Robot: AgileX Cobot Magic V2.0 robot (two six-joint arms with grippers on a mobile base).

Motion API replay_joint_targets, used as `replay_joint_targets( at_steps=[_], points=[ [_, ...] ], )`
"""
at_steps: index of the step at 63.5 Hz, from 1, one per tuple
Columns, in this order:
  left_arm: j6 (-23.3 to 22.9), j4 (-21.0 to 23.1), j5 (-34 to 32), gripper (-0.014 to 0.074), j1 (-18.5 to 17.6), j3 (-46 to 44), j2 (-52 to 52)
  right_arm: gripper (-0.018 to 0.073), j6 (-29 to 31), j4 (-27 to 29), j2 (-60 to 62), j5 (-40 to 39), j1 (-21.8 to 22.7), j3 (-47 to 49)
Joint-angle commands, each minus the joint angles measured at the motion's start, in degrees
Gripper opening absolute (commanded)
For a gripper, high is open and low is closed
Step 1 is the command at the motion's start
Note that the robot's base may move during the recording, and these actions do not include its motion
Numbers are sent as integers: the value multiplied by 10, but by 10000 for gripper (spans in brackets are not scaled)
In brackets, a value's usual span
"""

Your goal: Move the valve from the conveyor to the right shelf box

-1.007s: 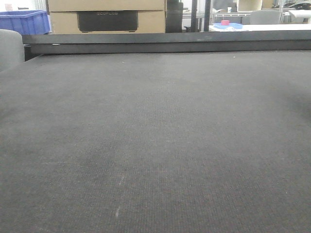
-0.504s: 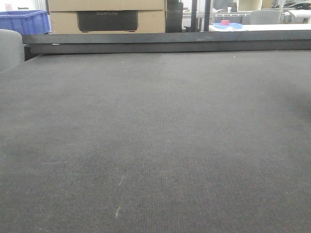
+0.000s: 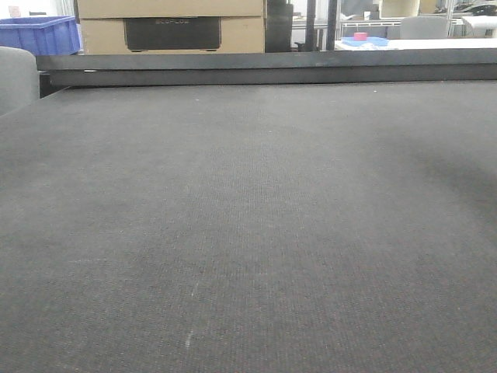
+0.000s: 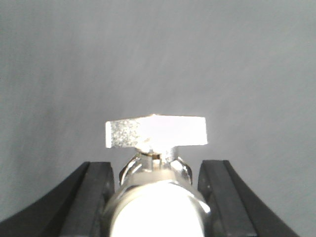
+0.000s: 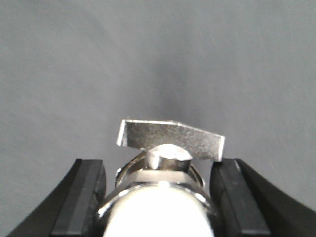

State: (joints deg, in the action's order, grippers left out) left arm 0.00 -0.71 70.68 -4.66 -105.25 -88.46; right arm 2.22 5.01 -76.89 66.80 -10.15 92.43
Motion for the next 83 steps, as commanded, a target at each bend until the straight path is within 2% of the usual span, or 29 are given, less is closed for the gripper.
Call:
replay_joint_targets(
  at_steps=[1,14,22,39,83],
  points=[
    [-18,-1,-7,-111,-23,-29,13,-157,-7,-4,11,-17,-4,37],
    [-19,-1,-7,-111,-49,-39,13,-157,-7,-3,5,-17,-4,50],
    [-19,-2,-7,-111,-48,-39,13,-157,-7,-3,-6,-24,-4,50],
    [-19,-37,-7,-111,-48,-39,13,-157,-7,-3,-36,-47,-4,50],
    [-19,-38,-20,-111,-48,-39,13,-157,-7,-3,-40,-86,-4,50]
  ],
)
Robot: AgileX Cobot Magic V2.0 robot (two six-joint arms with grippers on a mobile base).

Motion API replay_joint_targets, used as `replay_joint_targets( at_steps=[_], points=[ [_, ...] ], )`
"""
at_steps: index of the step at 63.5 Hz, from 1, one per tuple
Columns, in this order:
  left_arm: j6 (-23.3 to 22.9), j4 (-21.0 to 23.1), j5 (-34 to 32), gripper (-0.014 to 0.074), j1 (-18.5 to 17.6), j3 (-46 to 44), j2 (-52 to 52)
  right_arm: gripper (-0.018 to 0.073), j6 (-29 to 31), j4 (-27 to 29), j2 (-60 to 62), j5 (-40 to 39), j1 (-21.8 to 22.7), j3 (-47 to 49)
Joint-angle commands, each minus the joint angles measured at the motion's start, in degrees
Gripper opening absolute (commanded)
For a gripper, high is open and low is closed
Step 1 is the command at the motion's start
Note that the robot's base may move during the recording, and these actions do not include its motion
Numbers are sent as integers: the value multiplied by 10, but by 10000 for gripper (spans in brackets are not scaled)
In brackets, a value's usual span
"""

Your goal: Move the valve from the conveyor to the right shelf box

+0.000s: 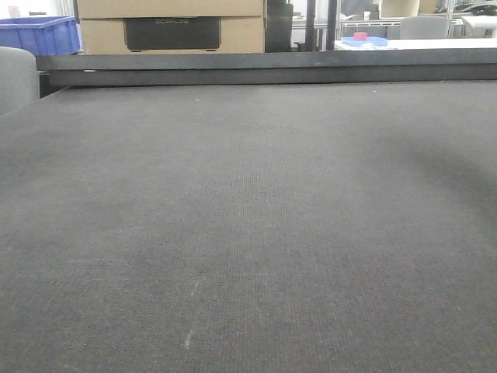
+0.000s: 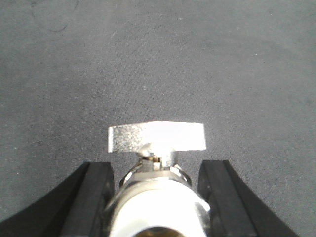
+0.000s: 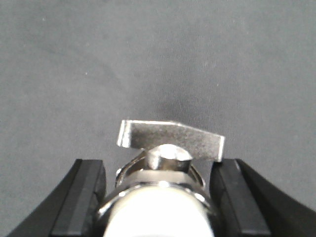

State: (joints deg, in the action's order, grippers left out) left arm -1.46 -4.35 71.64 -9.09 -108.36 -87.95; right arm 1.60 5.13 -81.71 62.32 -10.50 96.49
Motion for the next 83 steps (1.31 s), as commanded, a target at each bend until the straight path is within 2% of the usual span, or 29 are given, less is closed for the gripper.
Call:
replay_joint_targets(
  at_steps=[1,36,83],
  points=[
    [-4,-2,-32,-111,-4,-8,8,-157,0,-4,8,-41,0,9],
    [-4,-2,-119,-111,-4,-8,8,-162,0,-4,8,-43,0,9],
    [-4,-2,-127,-111,-4,-8,8,-162,0,-4,8,-43,0,9]
  ],
)
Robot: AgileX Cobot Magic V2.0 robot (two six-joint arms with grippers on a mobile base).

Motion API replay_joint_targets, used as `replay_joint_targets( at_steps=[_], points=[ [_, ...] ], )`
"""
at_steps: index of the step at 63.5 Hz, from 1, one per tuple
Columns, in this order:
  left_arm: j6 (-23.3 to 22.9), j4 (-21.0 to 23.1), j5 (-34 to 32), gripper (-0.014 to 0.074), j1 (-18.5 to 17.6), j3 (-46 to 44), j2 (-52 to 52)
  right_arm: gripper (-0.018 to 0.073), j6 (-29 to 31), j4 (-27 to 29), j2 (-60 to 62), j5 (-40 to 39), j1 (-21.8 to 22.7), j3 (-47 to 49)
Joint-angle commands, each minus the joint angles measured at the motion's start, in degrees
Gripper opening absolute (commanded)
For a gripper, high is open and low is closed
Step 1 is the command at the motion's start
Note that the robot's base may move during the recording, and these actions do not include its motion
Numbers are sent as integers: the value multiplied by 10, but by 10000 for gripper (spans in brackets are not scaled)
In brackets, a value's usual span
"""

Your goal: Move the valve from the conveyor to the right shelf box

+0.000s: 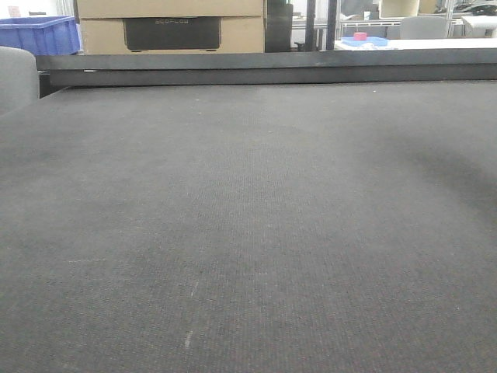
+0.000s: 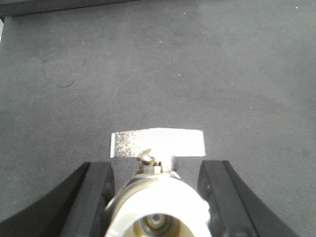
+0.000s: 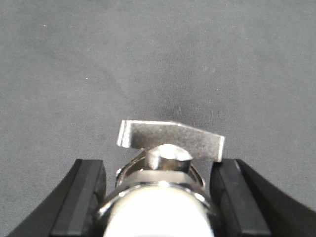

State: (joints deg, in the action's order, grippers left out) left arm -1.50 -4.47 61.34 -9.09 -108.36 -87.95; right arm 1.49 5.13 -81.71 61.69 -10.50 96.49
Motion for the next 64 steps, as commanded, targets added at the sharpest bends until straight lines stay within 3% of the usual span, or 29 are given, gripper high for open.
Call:
replay_joint_targets(
  at_steps=[1,25,64],
  points=[
    [-4,-1,-24,-111,-4,-8,8,-162,1,-4,8,-37,0,9],
    [-4,-1,-24,-111,-4,-8,8,-162,1,-4,8,-49,0,9],
    [-4,-1,-24,-111,-4,-8,8,-162,1,-4,8,-205,0,9]
  ],
)
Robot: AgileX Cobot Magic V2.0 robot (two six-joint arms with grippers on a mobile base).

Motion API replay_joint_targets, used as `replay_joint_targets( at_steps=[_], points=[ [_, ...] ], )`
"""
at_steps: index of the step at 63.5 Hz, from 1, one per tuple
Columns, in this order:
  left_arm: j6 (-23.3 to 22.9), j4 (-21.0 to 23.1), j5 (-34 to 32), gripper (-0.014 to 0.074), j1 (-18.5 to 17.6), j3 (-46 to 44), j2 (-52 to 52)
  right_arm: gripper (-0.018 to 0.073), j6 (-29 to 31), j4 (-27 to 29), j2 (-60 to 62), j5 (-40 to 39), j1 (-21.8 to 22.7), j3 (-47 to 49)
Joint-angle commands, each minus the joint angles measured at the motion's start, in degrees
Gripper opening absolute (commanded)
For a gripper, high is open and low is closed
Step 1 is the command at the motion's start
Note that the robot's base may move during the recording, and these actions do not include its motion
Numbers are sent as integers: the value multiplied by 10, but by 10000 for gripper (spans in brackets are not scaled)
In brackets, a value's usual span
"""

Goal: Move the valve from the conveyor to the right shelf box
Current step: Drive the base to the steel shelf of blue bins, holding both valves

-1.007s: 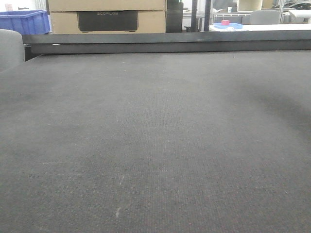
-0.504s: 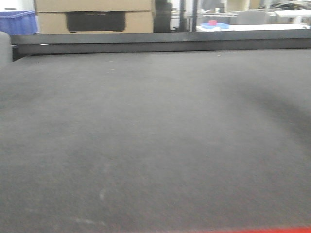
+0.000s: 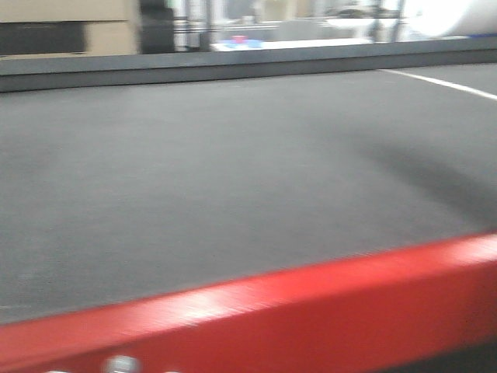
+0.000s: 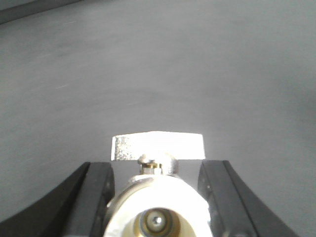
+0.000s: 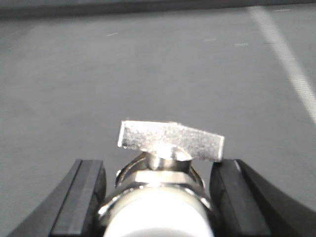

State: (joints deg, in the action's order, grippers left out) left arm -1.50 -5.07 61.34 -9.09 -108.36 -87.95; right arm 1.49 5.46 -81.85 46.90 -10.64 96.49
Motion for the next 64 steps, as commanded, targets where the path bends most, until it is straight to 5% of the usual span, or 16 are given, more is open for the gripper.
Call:
replay_joint_targets(
  at_steps=[1,64],
  points=[
    [-4,5,-24,-111,-4,-8,8,-162,1,-7,9,-60,1,9],
    [-4,5,-24,-111,-4,-8,8,-162,1,-7,9,-90,1,9]
  ],
)
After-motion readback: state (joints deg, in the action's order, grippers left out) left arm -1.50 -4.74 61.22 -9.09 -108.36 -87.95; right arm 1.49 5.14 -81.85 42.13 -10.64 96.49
